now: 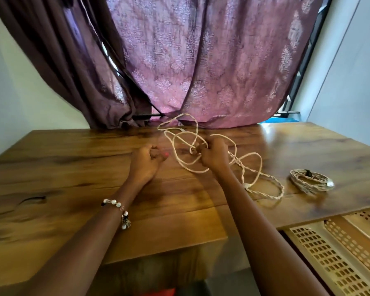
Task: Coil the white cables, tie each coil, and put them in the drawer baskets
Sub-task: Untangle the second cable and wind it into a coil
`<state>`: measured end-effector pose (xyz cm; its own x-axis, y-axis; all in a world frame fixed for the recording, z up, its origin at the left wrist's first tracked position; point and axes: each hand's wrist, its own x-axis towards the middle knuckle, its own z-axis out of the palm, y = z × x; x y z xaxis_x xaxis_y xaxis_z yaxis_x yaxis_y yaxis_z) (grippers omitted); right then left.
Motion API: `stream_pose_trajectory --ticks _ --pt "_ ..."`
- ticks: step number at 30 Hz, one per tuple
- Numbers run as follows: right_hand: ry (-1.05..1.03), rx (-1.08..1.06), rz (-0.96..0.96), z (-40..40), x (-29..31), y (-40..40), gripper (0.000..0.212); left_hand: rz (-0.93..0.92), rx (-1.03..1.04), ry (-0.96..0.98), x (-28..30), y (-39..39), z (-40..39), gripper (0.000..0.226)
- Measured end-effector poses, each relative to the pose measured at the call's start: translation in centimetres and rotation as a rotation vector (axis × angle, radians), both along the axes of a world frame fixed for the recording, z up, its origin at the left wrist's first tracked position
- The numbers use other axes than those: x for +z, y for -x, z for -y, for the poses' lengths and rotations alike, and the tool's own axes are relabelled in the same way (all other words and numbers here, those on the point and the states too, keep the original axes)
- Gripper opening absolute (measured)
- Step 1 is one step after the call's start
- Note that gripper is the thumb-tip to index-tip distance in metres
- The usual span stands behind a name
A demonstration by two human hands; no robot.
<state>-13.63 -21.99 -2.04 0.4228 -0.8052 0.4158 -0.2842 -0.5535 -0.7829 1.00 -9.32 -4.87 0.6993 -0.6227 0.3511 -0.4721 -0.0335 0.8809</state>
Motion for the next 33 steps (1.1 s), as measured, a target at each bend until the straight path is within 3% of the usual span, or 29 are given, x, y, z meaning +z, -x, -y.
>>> stream_pose_trajectory --ticks 4,8,11,13,17,20,22,25,28,33 --pt "-0.258 0.384 0.346 -2.0 2.6 -1.3 0.012 -0.151 -0.083 0.075 1.2 -2.0 -0.5 0.05" --pt "-0.564 0.723 0.527 -3.0 4.7 -2.8 0.019 -0.476 -0.263 0.166 2.6 -3.5 -1.2 0.014" --pt "-0.658 0.844 0.557 -2.4 5.2 -4.2 0.028 -0.577 -0.252 0.294 3.1 -4.9 -2.1 0.009" --pt "-0.6 0.773 0.504 -1.3 4.3 -5.0 0.03 -0.682 -0.207 0.389 3.3 -5.7 -2.7 0.011" --pt "-0.167 0.577 0.151 1.6 0.2 -5.6 0.019 -0.856 -0.165 0.494 4.0 -7.1 -3.5 0.012" --pt "-0.002 0.663 -0.137 2.1 -0.9 -5.0 0.038 -0.823 -0.083 0.441 4.2 -7.7 -3.4 0.02" --pt "0.149 0.679 -0.252 2.2 -0.8 -4.6 0.034 -0.766 -0.053 0.39 3.7 -8.1 -3.3 0.023" --pt "0.134 0.655 -0.194 3.5 -0.8 -4.1 0.012 -0.712 -0.018 0.355 3.2 -8.8 -3.5 0.024" --pt "0.142 0.486 -0.084 5.0 -1.1 -3.6 0.003 -0.627 0.038 0.302 3.2 -9.5 -3.9 0.025" --pt "0.172 0.064 0.206 7.0 -1.9 -3.3 0.012 -0.762 0.006 0.407 3.6 -10.3 -4.5 0.026"
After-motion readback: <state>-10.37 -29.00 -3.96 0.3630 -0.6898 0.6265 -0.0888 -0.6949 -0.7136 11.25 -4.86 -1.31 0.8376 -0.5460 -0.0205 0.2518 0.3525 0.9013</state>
